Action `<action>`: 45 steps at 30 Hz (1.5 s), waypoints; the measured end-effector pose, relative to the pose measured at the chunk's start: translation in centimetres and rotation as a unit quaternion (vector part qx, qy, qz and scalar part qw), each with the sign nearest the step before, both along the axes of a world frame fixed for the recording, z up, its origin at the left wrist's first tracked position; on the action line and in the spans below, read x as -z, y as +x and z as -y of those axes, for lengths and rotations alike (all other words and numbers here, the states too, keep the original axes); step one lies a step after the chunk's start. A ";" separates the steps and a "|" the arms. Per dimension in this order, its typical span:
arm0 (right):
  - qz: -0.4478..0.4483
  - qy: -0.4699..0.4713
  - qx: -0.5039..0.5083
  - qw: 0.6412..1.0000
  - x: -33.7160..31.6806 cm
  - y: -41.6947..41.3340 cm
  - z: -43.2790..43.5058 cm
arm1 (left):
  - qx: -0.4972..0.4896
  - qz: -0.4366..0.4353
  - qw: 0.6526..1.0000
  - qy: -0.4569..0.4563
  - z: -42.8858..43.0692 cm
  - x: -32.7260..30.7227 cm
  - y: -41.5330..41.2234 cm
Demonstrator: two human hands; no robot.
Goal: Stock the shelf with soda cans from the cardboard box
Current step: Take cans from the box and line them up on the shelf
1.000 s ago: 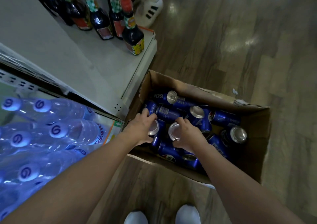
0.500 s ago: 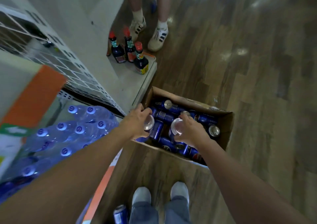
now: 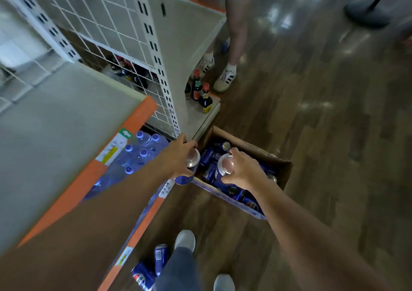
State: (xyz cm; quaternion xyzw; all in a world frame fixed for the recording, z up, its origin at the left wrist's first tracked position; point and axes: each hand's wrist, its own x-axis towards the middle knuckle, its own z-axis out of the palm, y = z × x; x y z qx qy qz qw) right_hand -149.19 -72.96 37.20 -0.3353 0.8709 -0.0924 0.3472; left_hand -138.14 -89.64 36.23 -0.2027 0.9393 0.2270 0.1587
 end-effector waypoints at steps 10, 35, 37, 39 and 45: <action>-0.064 -0.028 -0.098 0.993 -12.6 4.9 1.4 | -0.139 -0.063 0.988 -0.025 -0.2 -13.1 11.1; -0.115 -0.110 -0.355 0.921 -14.9 24.3 23.7 | -0.521 -0.145 0.839 -0.058 6.4 -13.7 36.9; -0.144 -0.113 -0.391 0.902 -14.0 24.4 24.9 | -0.545 -0.166 0.819 -0.069 6.8 -13.0 36.9; -0.176 -0.120 -0.422 0.881 -12.9 24.1 26.0 | -0.572 -0.197 0.792 -0.080 7.2 -12.1 36.7; -0.268 -0.141 -0.473 0.827 -10.3 22.5 28.5 | -0.640 -0.270 0.709 -0.121 8.2 -9.1 35.8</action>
